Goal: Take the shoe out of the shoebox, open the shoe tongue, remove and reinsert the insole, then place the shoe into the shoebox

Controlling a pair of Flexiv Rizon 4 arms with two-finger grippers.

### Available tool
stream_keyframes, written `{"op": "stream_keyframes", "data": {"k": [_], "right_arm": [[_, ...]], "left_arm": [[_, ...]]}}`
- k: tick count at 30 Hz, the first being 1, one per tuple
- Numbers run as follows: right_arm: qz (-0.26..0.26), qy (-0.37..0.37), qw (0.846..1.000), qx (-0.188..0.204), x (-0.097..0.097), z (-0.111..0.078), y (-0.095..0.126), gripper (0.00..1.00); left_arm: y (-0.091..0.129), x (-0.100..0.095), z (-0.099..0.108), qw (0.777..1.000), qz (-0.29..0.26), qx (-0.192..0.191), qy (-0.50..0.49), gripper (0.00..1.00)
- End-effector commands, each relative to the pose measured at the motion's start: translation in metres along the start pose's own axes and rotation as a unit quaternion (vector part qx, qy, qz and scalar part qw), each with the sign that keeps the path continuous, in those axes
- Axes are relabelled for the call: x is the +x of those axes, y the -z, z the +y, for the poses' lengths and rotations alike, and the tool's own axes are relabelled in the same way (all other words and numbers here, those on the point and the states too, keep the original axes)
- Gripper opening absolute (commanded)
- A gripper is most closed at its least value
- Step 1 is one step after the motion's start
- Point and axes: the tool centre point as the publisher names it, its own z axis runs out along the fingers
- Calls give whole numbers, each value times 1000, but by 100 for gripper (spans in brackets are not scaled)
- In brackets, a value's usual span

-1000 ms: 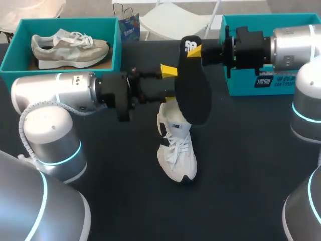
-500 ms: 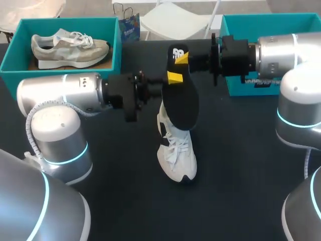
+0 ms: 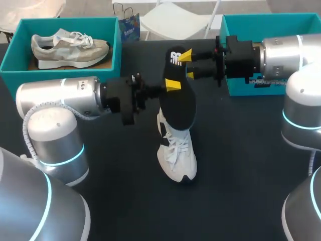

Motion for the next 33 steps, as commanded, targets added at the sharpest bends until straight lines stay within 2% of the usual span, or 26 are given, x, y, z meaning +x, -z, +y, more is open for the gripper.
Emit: {"op": "stream_keyframes", "data": {"k": [1, 3, 7, 12, 14, 17, 31, 32, 33], "right_arm": [[0, 24, 1000, 18, -2, -10, 28, 100], [8, 35, 999, 16, -5, -13, 34, 100], [9, 64, 997, 40, -11, -19, 50, 100], [8, 66, 996, 52, -18, -24, 63, 100], [21, 76, 995, 65, -17, -27, 69, 100], [27, 77, 994, 75, -18, -27, 71, 100], [27, 77, 994, 75, -18, -27, 71, 100], [27, 77, 994, 75, -18, -27, 71, 100], [27, 77, 994, 75, -18, -27, 71, 100]], "left_arm": [[31, -5, -3, 1000, -8, 5, 16, 0], [36, -5, -4, 1000, -3, 2, 16, 0], [49, -8, -6, 1000, -11, 6, 28, 0], [54, -8, -8, 1000, -2, 10, 27, 0], [56, -7, -7, 1000, 17, 8, 20, 0], [55, -8, -4, 999, 42, 15, 1, 0], [55, -8, -4, 999, 42, 15, 1, 0], [52, -12, -2, 994, 80, 15, 71, 0], [47, -15, 1, 981, 124, -4, 151, 0]]}}
